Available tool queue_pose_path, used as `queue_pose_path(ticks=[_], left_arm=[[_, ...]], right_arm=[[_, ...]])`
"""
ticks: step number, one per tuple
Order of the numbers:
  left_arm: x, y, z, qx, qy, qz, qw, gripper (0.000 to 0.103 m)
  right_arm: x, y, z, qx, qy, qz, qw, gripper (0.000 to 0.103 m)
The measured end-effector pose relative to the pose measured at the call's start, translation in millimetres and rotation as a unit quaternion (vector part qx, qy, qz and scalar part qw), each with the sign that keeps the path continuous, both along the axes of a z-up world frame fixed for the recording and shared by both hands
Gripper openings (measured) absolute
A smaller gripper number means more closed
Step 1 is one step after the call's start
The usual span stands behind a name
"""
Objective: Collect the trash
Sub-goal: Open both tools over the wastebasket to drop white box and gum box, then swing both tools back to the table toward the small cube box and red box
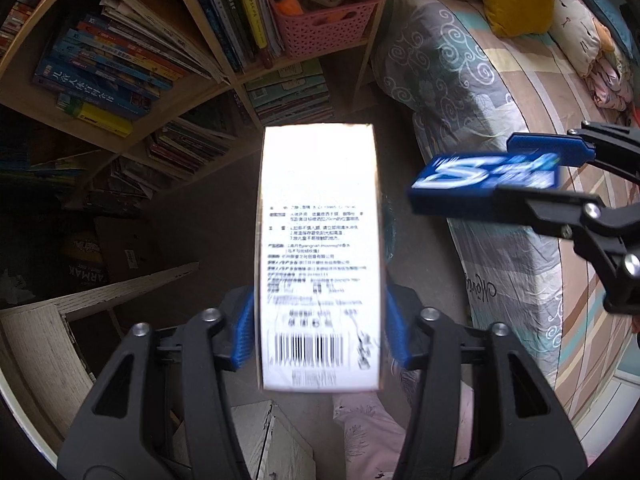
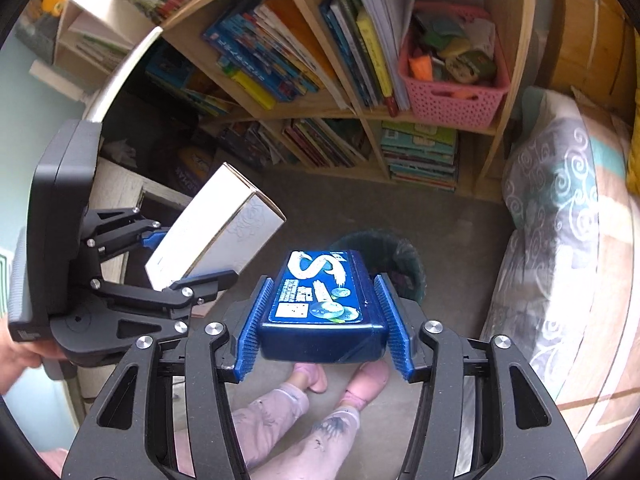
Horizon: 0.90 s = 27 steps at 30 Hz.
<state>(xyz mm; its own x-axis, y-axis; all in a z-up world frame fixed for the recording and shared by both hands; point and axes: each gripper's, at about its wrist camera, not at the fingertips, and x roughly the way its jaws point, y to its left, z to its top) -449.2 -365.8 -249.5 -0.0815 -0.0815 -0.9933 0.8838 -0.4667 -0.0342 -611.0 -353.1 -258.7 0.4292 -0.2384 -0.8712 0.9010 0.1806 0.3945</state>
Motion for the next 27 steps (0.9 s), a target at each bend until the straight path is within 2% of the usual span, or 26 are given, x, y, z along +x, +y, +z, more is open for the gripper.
queue_pose_path(ticks=[1, 6, 27], left_arm=[[-0.2, 0.3, 0.4, -0.004, 0.001, 0.001, 1.0, 0.072], [-4.1, -1.8, -2.4, -0.009, -0.009, -0.013, 0.9998, 0.076], [6.6, -9.7, -0.5, -0.01, -0.013, 0.003, 0.9999, 0.077]], right_arm=[[-2.1, -1.0, 0.3, -0.001, -0.004, -0.006, 1.0, 0.071], [-9.7, -6.8, 0.7, -0.001, -0.01, -0.024, 1.0, 0.07], [-11.7, -13.9, 1.4, 0.003, -0.006, -0.023, 1.0, 0.072]])
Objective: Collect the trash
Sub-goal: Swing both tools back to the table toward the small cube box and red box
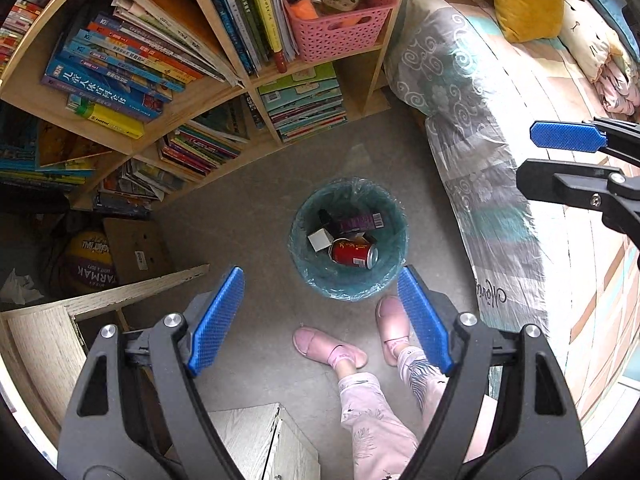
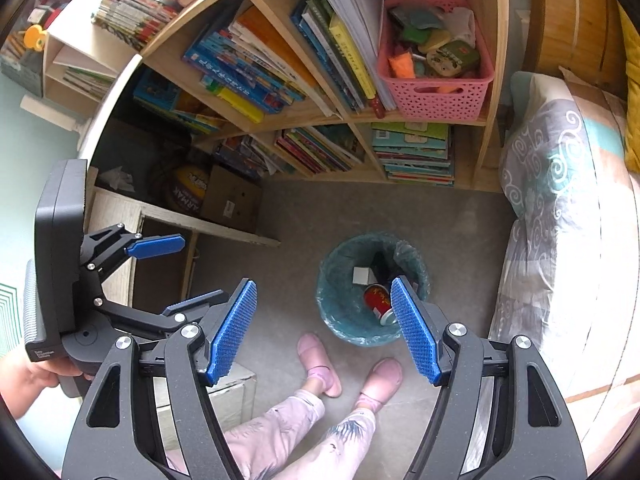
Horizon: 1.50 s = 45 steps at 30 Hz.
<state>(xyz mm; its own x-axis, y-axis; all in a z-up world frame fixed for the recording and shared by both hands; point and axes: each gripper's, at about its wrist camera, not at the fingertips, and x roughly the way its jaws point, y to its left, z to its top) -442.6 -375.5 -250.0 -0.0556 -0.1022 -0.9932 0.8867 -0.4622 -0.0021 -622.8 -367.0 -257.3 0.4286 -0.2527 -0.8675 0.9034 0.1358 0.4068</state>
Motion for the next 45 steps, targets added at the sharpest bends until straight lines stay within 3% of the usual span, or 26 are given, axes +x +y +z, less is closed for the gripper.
queue_pose_path(ticks=[9, 14, 20, 27, 33, 45], left_arm=[[7.7, 2.6, 11.7, -0.008, 0.007, 0.012, 0.9999, 0.077], [24.1, 2.3, 33.6, -0.031, 0.011, 0.034, 0.9989, 0.087], [62.0, 3.9, 68.2, -0.064, 0.013, 0.074, 0.9951, 0.094], [124.6, 14.3, 110.8, -0.108, -0.001, 0.141, 0.9841, 0.096], [192.9, 33.2, 147.7, -0.141, -0.015, 0.218, 0.9654, 0.096], [328.8, 99.9, 185.0, -0.171, -0.072, 0.39, 0.9021, 0.096]], right_arm=[[2.5, -1.6, 8.5, -0.006, 0.005, 0.006, 1.0, 0.076], [8.2, -4.5, 23.8, -0.021, 0.003, 0.013, 1.0, 0.083], [30.6, -12.8, 49.2, -0.042, -0.003, 0.048, 0.998, 0.086], [84.4, -29.4, 90.3, -0.082, -0.018, 0.117, 0.99, 0.087], [153.5, -40.6, 129.3, -0.121, -0.03, 0.194, 0.973, 0.088], [279.5, -36.4, 163.1, -0.151, -0.041, 0.333, 0.93, 0.089]])
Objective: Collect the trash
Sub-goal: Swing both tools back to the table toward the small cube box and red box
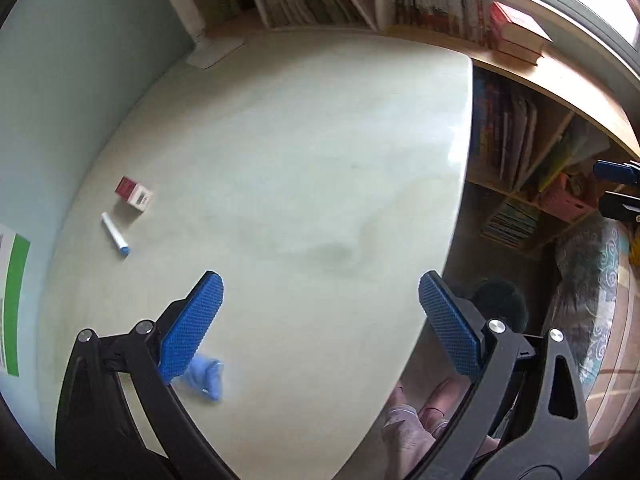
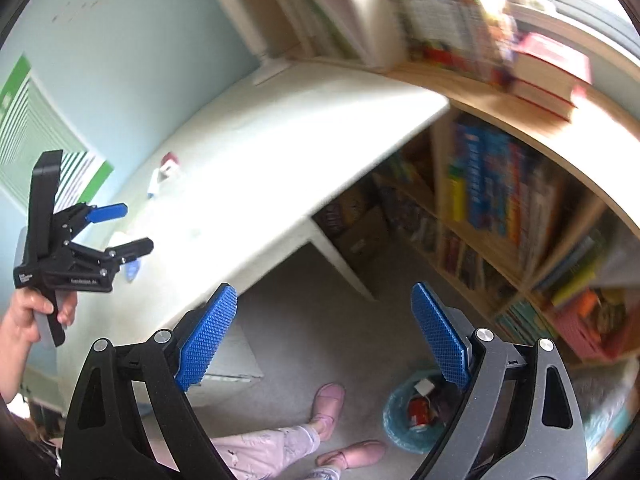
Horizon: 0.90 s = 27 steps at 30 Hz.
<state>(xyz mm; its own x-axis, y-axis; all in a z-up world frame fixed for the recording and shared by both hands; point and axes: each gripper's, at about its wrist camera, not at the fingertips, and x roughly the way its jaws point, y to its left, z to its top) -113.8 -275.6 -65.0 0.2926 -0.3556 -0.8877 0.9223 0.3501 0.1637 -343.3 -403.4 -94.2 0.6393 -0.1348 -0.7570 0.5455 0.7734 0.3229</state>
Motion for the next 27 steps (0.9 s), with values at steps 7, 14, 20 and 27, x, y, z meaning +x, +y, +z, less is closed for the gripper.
queue_pose_path(ticks=[7, 14, 20, 27], left_arm=[[56.7, 41.2, 8.3, -0.004, -0.01, 0.085, 0.9963, 0.096], [110.0, 89.9, 6.6, -0.002, -0.007, 0.156, 0.9878, 0.096], [142.4, 123.4, -2.2, -0.001, 0.007, 0.205, 0.9788, 0.096], [168.1, 147.8, -13.4, -0.012, 0.041, 0.255, 0.9659, 0.096]], right_arm=[[70.0, 9.0, 12.9, 0.0, -0.012, 0.062, 0.998, 0.089], [153.7, 22.5, 17.4, -0.007, 0.002, 0.137, 0.991, 0.089], [232.9, 40.0, 16.2, -0.008, 0.009, 0.199, 0.98, 0.089], [316.3, 63.3, 11.6, -0.006, 0.023, 0.263, 0.964, 0.089]])
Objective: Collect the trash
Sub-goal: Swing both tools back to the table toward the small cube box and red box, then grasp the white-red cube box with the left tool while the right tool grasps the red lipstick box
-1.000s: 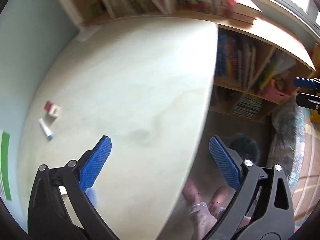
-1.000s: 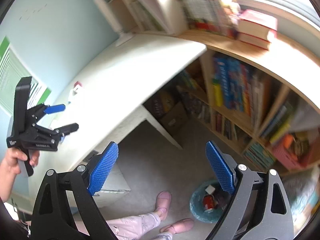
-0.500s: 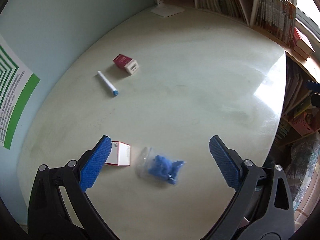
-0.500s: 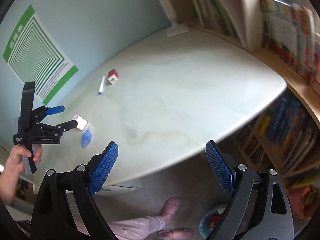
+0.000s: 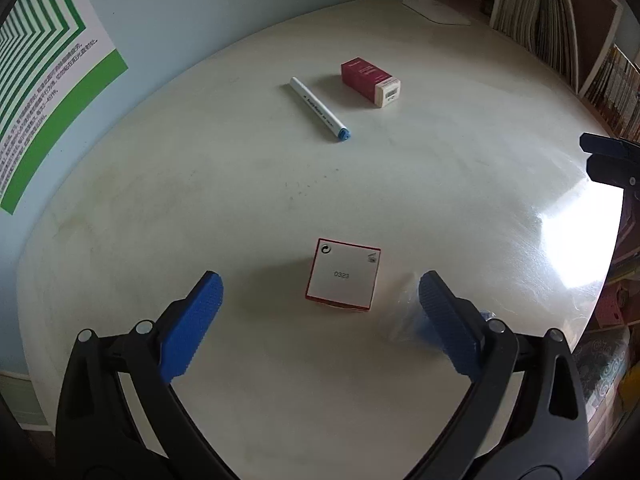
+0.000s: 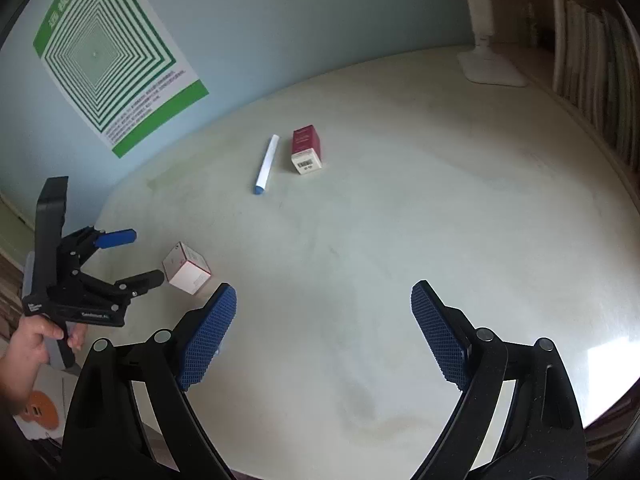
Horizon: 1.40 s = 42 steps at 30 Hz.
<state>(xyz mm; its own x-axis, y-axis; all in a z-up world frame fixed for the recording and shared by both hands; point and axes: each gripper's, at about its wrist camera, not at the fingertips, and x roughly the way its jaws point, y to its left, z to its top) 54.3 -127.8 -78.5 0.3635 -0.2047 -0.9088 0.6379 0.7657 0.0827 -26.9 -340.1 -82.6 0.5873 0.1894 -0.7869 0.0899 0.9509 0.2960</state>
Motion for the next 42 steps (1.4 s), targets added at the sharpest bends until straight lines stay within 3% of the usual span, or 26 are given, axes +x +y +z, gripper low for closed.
queue_pose_path(ticks=[8, 16, 25, 33, 35, 40, 41, 42], left_arm=[[10.7, 11.4, -13.8, -0.013, 0.029, 0.066, 0.9973, 0.096], [10.3, 1.7, -24.3, -0.017, 0.045, 0.147, 0.988, 0.096], [11.1, 5.1, -33.7, -0.024, 0.064, 0.271, 0.9601, 0.096], [14.2, 11.7, -35.5, -0.02, 0.063, 0.33, 0.9417, 0.095], [14.8, 14.1, -36.1, -0.02, 0.064, 0.339, 0.9385, 0.092], [19.2, 18.1, -42.1, -0.019, 0.076, 0.355, 0.9317, 0.07], [19.6, 19.4, -43.1, -0.021, 0.078, 0.356, 0.9308, 0.066], [20.0, 20.4, -43.9, -0.024, 0.082, 0.356, 0.9304, 0.053]], right_arm=[[84.9, 13.3, -12.4, -0.007, 0.024, 0.097, 0.995, 0.089], [154.0, 12.3, -24.4, -0.013, 0.051, 0.192, 0.98, 0.089], [200.0, 13.0, -41.7, -0.013, 0.07, 0.265, 0.962, 0.089], [223.6, 16.5, -54.0, -0.022, 0.078, 0.303, 0.95, 0.089], [225.0, 16.5, -56.5, -0.032, 0.08, 0.306, 0.948, 0.089], [233.6, 16.5, -60.5, -0.046, 0.076, 0.319, 0.944, 0.086], [234.7, 16.2, -60.9, -0.048, 0.076, 0.321, 0.943, 0.082], [236.2, 15.4, -61.5, -0.05, 0.078, 0.324, 0.942, 0.072]])
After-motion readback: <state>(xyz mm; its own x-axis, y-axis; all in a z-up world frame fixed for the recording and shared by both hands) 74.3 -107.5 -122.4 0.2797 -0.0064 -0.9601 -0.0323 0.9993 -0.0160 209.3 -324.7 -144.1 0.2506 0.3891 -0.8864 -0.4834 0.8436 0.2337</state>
